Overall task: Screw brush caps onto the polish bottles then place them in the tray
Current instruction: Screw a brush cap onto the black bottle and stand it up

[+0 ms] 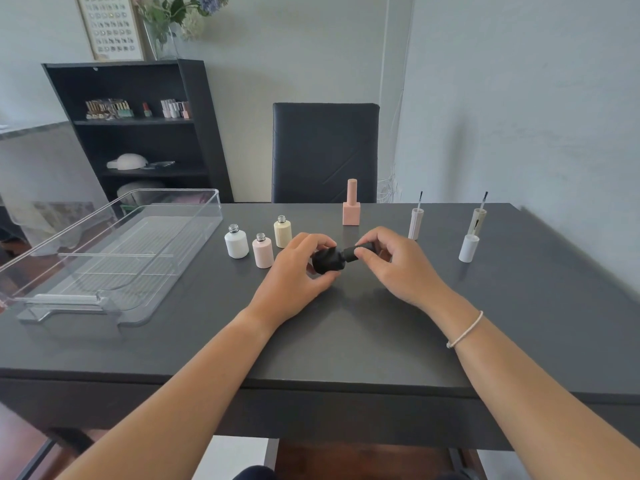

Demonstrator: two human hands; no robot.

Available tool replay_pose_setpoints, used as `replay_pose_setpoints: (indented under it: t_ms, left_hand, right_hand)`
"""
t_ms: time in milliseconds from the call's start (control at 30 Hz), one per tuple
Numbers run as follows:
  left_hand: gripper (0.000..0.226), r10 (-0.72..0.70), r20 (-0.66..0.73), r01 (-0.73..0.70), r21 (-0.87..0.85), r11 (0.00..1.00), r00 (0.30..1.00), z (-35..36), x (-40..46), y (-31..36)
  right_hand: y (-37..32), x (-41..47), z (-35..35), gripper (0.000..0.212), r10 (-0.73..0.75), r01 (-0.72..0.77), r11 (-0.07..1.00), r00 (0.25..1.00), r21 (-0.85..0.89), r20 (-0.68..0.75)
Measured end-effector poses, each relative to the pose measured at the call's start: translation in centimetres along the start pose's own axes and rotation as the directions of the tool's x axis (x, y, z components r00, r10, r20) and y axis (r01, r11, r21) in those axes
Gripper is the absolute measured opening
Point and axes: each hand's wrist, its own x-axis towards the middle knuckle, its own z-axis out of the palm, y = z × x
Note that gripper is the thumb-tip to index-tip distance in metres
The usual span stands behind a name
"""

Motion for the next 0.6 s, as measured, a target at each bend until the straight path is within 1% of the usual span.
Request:
replay_pose_setpoints:
  t_ms: [100, 133, 167, 200, 233, 300, 333, 367, 400, 467, 500, 533, 600]
  left_hand:
    - [0.032, 0.015, 0.003, -0.015, 0.002, 1.000, 1.000, -0.03, 0.02, 0.07]
    - [0.032, 0.018, 0.005, -0.018, 0.002, 1.000, 1.000, -0.01, 0.01, 0.09]
    - [0.032, 0.021, 0.006, -0.021, 0.003, 1.000, 1.000, 0.01, 0.02, 0.11]
    - [0.032, 0.022, 0.004, -0.022, 0.003, 1.000, 1.000, 0.03, 0.02, 0.12]
    - [0.032, 0.021, 0.000, -0.021, 0.002, 1.000, 1.000, 0.06, 0.01, 0.13]
    - [0.032, 0.018, -0.005, -0.018, 0.004, 1.000, 1.000, 0.06, 0.02, 0.14]
    - [0.032, 0.018, -0.005, -0.018, 0.006, 1.000, 1.000, 0.05, 0.03, 0.13]
    - [0.032, 0.019, -0.004, -0.019, 0.006, 1.000, 1.000, 0.03, 0.03, 0.14]
    - [0.032, 0.020, -0.004, -0.020, 0.004, 1.000, 1.000, 0.01, 0.04, 0.16]
    - [0.032, 0.019, -0.005, -0.019, -0.002, 1.000, 1.000, 0.01, 0.02, 0.17]
    - [0.032, 0.019, -0.006, -0.019, -0.005, 1.000, 1.000, 0.01, 0.02, 0.17]
    - [0.032, 0.020, -0.008, -0.020, -0.007, 1.000, 1.000, 0.03, 0.02, 0.18]
    - [0.032, 0.021, -0.015, -0.021, -0.011, 1.000, 1.000, 0.06, 0.05, 0.26]
  right_hand:
    - [-0.18, 0.01, -0.06, 0.047, 0.053, -0.051, 0.996, 0.998, -0.079, 0.030]
    - [-0.31, -0.04, -0.13, 0.055, 0.072, -0.069, 0.994, 0.997, -0.085, 0.039]
    - [-0.32, -0.08, -0.16, 0.056, 0.084, -0.080, 0.994, 0.995, -0.078, 0.045]
    - [-0.28, -0.15, -0.16, 0.051, 0.082, -0.078, 0.995, 0.995, -0.064, 0.050]
    - [-0.22, -0.21, -0.13, 0.040, 0.063, -0.060, 0.997, 0.996, -0.056, 0.058]
    - [0.04, -0.11, 0.03, 0.011, 0.018, -0.014, 0.998, 0.997, -0.055, 0.074]
    - [0.01, -0.08, 0.10, 0.006, 0.005, 0.000, 0.998, 0.998, -0.063, 0.069]
    - [0.02, -0.05, 0.17, 0.007, 0.006, -0.001, 0.997, 0.998, -0.073, 0.057]
    - [0.03, -0.02, 0.19, 0.014, 0.019, -0.016, 0.997, 0.999, -0.076, 0.044]
    - [-0.07, 0.03, 0.00, 0.041, 0.065, -0.062, 0.995, 0.997, -0.081, 0.029]
    - [-0.13, 0.00, -0.09, 0.047, 0.080, -0.078, 0.994, 0.997, -0.074, 0.024]
    - [-0.19, -0.08, -0.14, 0.045, 0.077, -0.076, 0.996, 0.997, -0.056, 0.019]
    - [-0.22, -0.22, -0.10, 0.026, 0.045, -0.045, 0.998, 0.999, -0.032, 0.006]
